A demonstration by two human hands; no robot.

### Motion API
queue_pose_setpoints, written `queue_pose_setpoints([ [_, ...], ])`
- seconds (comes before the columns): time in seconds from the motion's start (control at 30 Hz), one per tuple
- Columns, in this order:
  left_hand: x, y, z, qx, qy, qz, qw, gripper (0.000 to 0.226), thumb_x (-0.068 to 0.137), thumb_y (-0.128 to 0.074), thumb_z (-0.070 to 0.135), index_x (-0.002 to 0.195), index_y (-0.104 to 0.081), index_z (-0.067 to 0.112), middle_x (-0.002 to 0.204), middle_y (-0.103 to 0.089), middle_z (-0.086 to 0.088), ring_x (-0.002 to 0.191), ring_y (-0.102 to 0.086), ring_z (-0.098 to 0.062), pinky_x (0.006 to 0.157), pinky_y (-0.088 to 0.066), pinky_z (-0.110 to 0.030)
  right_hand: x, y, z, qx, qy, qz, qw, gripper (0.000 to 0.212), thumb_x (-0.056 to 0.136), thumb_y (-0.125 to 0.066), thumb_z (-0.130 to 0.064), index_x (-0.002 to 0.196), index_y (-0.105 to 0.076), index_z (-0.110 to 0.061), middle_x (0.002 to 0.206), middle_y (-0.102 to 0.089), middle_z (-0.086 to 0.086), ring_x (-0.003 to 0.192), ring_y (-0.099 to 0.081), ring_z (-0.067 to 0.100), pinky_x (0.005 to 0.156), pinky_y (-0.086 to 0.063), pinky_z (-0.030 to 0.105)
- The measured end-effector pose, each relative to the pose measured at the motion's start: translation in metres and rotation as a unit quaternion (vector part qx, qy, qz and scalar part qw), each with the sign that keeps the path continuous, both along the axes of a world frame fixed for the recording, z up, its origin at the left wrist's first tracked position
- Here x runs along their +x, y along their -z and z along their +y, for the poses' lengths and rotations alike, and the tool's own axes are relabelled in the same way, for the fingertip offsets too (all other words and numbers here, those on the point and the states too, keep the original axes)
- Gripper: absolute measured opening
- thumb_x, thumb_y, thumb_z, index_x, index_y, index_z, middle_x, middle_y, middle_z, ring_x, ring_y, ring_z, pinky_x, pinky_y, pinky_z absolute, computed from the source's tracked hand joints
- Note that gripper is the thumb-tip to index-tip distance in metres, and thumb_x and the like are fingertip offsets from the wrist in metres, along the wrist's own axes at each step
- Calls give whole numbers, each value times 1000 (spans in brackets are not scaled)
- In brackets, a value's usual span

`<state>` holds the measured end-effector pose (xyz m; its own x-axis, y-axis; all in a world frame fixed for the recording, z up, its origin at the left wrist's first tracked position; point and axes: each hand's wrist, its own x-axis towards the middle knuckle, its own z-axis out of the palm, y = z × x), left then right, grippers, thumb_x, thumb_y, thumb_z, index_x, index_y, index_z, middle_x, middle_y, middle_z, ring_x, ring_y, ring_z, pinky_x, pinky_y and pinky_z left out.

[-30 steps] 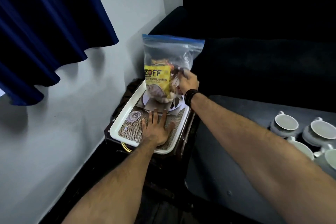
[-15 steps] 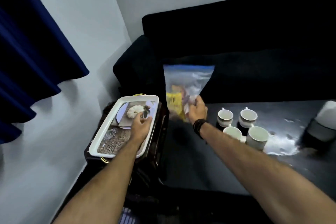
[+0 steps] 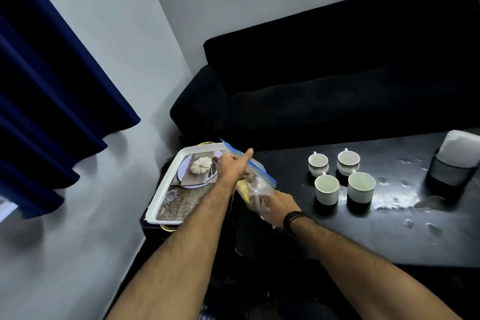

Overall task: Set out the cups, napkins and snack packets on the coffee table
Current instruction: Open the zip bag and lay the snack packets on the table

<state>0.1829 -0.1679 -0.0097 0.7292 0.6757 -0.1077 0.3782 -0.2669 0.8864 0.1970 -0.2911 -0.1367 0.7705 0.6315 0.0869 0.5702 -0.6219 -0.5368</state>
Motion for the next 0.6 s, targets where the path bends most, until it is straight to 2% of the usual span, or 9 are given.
queue_pose_setpoints([
  [0.07,-5,5,0,4,-27,17,999,23,85,-68,15,68,-53,10,50,-63,-5,39,-64,-12,37,-45,-18,-2,-2,-2,10,-4,21,1000,12,86,-44,-40,94,-50,-34,83,-61,-3,81,-65,32,64,-40,29],
  [0.1,-8,8,-1,-9,-30,26,999,17,84,-68,10,73,-56,6,53,-64,-8,38,-63,-13,36,-45,-18,-3,-2,-4,8,-15,18,1000,13,84,-46,-39,96,-49,-33,86,-63,-1,82,-65,32,65,-41,29],
  [0.17,-13,14,-3,-42,-34,38,998,29,82,-76,25,76,-60,2,56,-65,-10,40,-63,-14,40,-49,-21,-4,-2,-8,4,-40,4,999,16,82,-52,-34,98,-50,-32,94,-68,0,83,-65,31,64,-40,29],
  [0.27,-18,17,-8,-82,-37,51,995,53,77,-73,56,74,-68,3,56,-68,-7,46,-66,-15,43,-51,-22,-3,-3,-15,-8,-54,9,998,16,81,-59,-26,96,-55,-29,96,-68,-3,86,-66,27,65,-42,28],
  [0.33,-17,19,-12,-83,-22,68,994,42,79,-72,48,73,-69,7,55,-66,-4,43,-62,-14,40,-46,-18,-3,-4,-17,-31,-58,13,998,18,81,-61,-26,99,-59,-28,102,-68,0,91,-66,29,71,-48,32],
  [0.4,-16,19,-18,-78,-10,80,994,20,81,-68,25,69,-64,9,54,-61,-5,38,-56,-12,36,-40,-16,-4,-6,-18,-63,-65,17,996,26,82,-60,-29,107,-60,-24,110,-67,4,98,-65,31,77,-50,35],
  [0.47,-15,19,-18,-66,-22,73,995,10,78,-64,11,69,-64,8,54,-63,-6,37,-57,-11,35,-39,-17,-2,-11,-18,-81,-78,44,993,32,78,-63,-33,108,-59,-27,111,-66,2,99,-65,29,78,-50,34],
  [0.53,-16,16,-14,-54,-38,62,996,9,77,-67,12,70,-66,8,53,-66,-4,38,-60,-10,36,-41,-17,9,-23,-22,-104,-82,81,988,40,70,-72,-40,105,-63,-26,109,-66,0,97,-66,25,79,-54,32],
  [0.6,-20,13,-9,-51,-50,50,996,11,79,-68,15,69,-66,11,51,-67,-1,38,-62,-8,37,-42,-17,25,-41,-29,-113,-74,111,985,36,65,-81,-38,94,-67,-23,103,-70,-1,91,-67,19,75,-54,29],
])
